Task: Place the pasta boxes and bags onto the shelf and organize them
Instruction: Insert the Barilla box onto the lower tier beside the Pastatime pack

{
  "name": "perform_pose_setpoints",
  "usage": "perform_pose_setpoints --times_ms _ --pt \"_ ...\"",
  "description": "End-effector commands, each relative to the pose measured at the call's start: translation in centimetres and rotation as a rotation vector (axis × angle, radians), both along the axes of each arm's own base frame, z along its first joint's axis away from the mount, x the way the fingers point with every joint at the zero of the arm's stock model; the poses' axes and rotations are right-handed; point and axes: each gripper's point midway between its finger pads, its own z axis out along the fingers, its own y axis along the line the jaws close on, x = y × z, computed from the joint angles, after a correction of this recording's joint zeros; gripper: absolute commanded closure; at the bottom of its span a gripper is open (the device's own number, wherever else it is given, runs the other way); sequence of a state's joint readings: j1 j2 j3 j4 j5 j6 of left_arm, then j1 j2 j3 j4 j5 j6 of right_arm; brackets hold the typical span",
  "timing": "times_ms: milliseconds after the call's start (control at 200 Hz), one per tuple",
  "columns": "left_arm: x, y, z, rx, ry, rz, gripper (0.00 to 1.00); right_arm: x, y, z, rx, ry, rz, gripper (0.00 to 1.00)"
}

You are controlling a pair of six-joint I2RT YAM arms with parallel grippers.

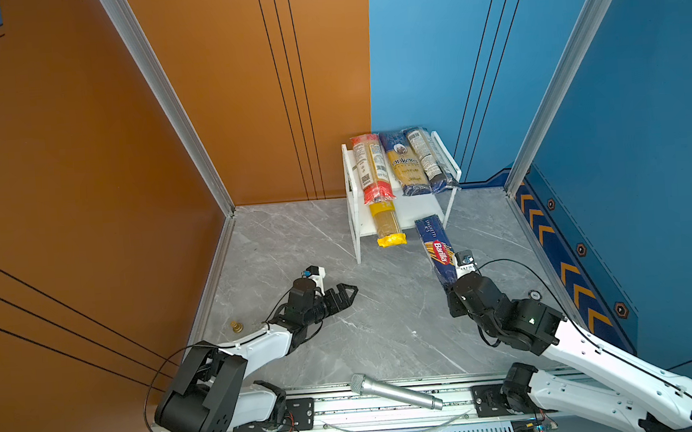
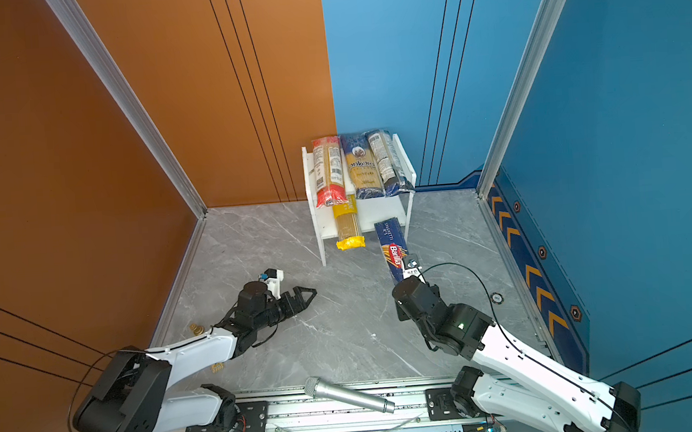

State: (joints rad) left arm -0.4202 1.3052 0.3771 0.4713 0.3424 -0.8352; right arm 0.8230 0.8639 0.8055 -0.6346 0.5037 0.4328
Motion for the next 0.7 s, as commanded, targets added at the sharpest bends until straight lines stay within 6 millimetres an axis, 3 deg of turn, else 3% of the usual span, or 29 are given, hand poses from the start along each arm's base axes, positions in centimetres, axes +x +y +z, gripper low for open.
perform_pose_setpoints --times_ms 0,225,371,391,696 --pt "0.5 -1.0 2.2 -0.030 -0.060 -0.036 0.02 2.7 0.9 6.5 0.138 -0.183 -0.040 1.00" --pt "0.4 -1.1 2.3 -0.034 -0.064 -0.044 0.02 5.2 1.4 7.6 0.163 -0.199 -0.051 1.00" --pt "0.4 -1.4 2.8 -0.039 -0.078 -0.066 0.02 6.4 2.8 8.2 0.181 -0.214 -0.024 1.00" --pt "0.4 -1.4 2.8 -0.039 -0.080 -0.069 0.02 7.0 2.1 8.3 0.178 -0.217 -0.051 1.00" --pt "0.4 -1.8 3.5 -0.051 -0.093 -0.095 0.02 9.8 3.2 8.5 0.170 -0.226 -0.049 1.00"
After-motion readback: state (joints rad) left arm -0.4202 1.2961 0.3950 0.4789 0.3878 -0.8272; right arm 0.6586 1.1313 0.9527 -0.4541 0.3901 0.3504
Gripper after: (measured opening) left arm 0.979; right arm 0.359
